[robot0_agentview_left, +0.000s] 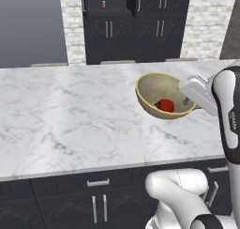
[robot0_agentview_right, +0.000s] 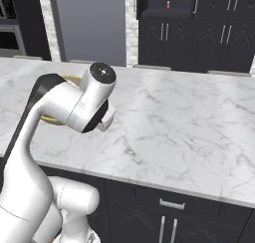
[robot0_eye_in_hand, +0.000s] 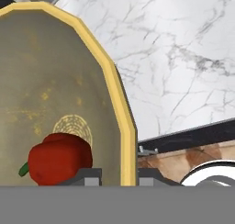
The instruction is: Pick the bell pepper from the cabinet and place it in the bowl. Then pick the bowl and place it in the sink. Then turn on the sink facuet.
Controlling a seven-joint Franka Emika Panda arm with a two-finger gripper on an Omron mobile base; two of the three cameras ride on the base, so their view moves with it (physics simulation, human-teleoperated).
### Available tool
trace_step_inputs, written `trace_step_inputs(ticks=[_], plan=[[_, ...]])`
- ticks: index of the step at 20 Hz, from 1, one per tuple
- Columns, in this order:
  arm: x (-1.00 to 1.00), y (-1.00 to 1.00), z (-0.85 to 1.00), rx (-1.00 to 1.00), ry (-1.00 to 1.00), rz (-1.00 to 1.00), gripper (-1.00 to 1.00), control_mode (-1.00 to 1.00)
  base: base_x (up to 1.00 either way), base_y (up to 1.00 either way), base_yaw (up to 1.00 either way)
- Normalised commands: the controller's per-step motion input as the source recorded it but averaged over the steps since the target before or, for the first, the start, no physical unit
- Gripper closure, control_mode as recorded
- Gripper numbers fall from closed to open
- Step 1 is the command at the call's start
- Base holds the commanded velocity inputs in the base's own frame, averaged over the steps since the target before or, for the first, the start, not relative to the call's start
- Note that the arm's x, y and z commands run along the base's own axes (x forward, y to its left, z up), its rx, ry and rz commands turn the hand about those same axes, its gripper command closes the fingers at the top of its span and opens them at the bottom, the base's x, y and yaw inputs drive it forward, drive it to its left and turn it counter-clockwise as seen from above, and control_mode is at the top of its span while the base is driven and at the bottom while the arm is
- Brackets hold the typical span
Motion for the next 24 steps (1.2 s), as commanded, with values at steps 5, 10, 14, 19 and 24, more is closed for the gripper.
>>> trace_step_inputs(ticks=[5,10,14,19,24], plan=[[-0.06,0.00,0.00,0.00,0.00,0.00,1.00,-1.00,0.00,0.00,0.00],[0.00,0.00,0.00,0.00,0.00,0.00,1.00,1.00,-0.66,0.00,0.01],[0.00,0.00,0.00,0.00,0.00,0.00,1.00,1.00,-0.83,0.00,0.26],[0.00,0.00,0.00,0.00,0.00,0.00,1.00,1.00,-0.29,0.00,0.50],[0.00,0.00,0.00,0.00,0.00,0.00,1.00,1.00,0.09,-0.05,0.57]])
